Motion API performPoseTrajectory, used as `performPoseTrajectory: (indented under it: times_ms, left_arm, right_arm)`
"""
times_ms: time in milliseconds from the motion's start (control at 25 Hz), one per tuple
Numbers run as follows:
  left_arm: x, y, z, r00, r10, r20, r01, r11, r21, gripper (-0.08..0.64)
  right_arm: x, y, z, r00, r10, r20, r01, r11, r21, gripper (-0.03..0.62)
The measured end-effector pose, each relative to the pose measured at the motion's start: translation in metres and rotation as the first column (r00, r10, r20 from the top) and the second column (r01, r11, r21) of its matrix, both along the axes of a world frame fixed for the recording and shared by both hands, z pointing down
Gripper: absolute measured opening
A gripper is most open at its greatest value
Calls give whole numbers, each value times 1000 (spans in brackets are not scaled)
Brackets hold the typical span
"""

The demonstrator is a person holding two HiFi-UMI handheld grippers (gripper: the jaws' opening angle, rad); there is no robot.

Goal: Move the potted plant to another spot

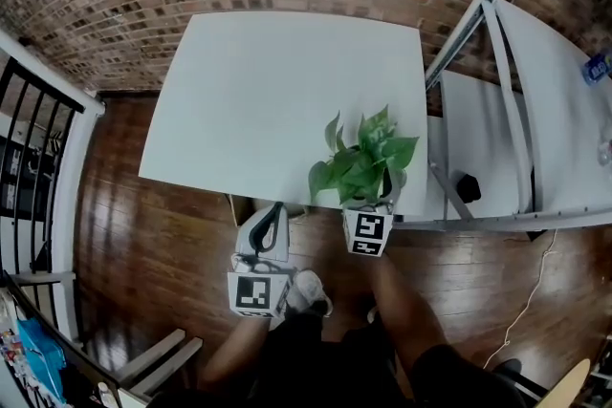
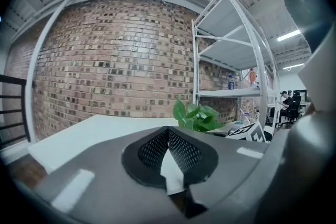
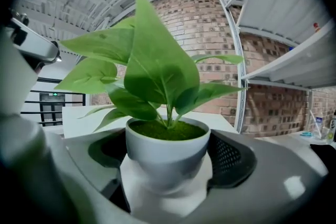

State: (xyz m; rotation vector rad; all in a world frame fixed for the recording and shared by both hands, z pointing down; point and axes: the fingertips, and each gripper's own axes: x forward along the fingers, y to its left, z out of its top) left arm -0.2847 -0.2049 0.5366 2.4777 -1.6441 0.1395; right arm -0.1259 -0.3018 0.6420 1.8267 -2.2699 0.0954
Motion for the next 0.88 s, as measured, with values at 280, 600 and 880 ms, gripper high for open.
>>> performPoseTrajectory:
  times_ms: [280,600,880]
  left_arm:
    - [-2,-11,-6,1000,-8,-20,9,999,53,17]
    - [-6,-13,-11,999,-45,-27,47,997,59,17]
    - [-7,-9,-12,998,-52,-27,53,998,46,17]
  right_arm:
    - [-1,0,3,1000,-17,-15,17,1000,-2,468]
    - [0,0,8,999,-37,-1,37,999,-9,469]
    - [-2,15,4,998,-64,28,65,997,-31,535]
